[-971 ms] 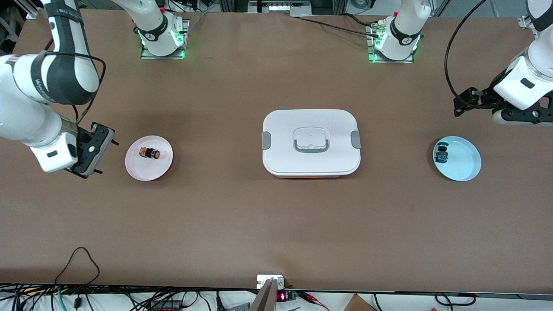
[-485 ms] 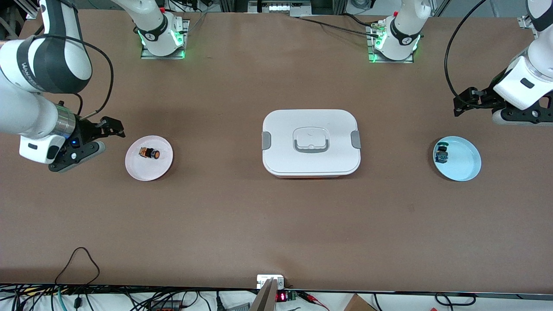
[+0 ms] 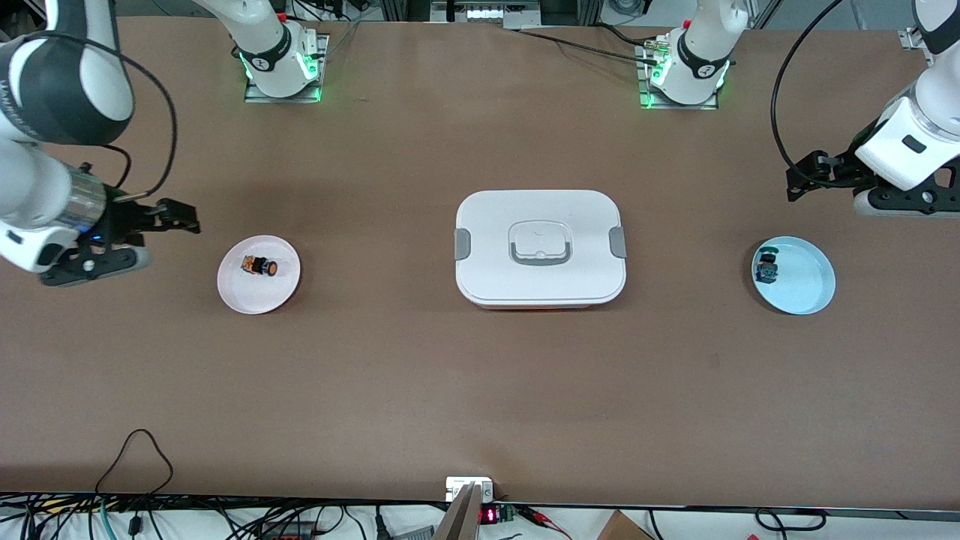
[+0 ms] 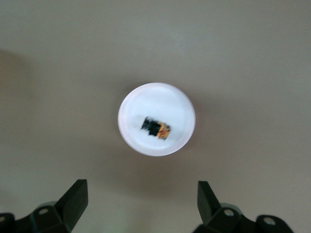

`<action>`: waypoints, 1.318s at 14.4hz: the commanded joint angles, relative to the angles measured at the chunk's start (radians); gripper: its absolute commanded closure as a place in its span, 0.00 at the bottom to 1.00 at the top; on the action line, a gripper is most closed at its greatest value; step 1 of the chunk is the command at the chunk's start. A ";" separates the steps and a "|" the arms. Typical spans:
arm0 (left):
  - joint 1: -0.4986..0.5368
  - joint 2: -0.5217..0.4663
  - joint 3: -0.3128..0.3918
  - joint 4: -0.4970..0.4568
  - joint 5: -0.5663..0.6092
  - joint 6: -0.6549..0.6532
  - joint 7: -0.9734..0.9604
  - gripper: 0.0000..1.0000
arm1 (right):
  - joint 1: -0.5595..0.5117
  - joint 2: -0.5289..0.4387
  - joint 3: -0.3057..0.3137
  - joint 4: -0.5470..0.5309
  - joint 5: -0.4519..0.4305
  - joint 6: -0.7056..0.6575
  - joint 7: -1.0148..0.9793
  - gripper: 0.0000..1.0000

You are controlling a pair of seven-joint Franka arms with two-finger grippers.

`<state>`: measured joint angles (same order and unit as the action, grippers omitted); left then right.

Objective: Transfer orange switch to right arm and place

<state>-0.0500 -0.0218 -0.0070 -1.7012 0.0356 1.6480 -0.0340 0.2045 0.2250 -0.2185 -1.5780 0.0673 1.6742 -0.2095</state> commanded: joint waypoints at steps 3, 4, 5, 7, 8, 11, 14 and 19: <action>-0.007 0.002 0.004 0.025 -0.008 -0.019 0.017 0.00 | -0.017 -0.018 -0.022 0.088 -0.014 -0.083 0.197 0.00; -0.010 0.002 0.004 0.025 -0.008 -0.020 0.016 0.00 | -0.043 -0.018 -0.016 0.104 -0.012 -0.111 0.202 0.00; -0.011 0.002 0.004 0.025 -0.008 -0.019 0.016 0.00 | -0.072 -0.018 -0.004 0.120 -0.009 -0.120 0.202 0.00; -0.013 0.002 0.004 0.025 -0.008 -0.023 0.016 0.00 | -0.135 -0.019 0.069 0.144 -0.018 -0.122 0.203 0.00; -0.013 0.002 0.004 0.025 -0.008 -0.034 0.014 0.00 | -0.166 -0.019 0.112 0.145 -0.023 -0.117 0.205 0.00; -0.014 0.002 0.004 0.026 -0.008 -0.037 0.012 0.00 | -0.198 -0.026 0.156 0.145 -0.049 -0.099 0.199 0.00; -0.014 0.002 0.004 0.026 -0.008 -0.040 0.011 0.00 | -0.178 -0.068 0.157 0.095 -0.113 -0.096 0.212 0.00; -0.016 0.002 0.004 0.026 -0.006 -0.040 0.017 0.00 | -0.181 -0.131 0.154 0.001 -0.090 -0.062 0.216 0.00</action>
<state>-0.0599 -0.0218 -0.0073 -1.6963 0.0356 1.6298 -0.0340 0.0316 0.1476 -0.0741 -1.5146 -0.0234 1.5901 -0.0114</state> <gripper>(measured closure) 0.000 0.000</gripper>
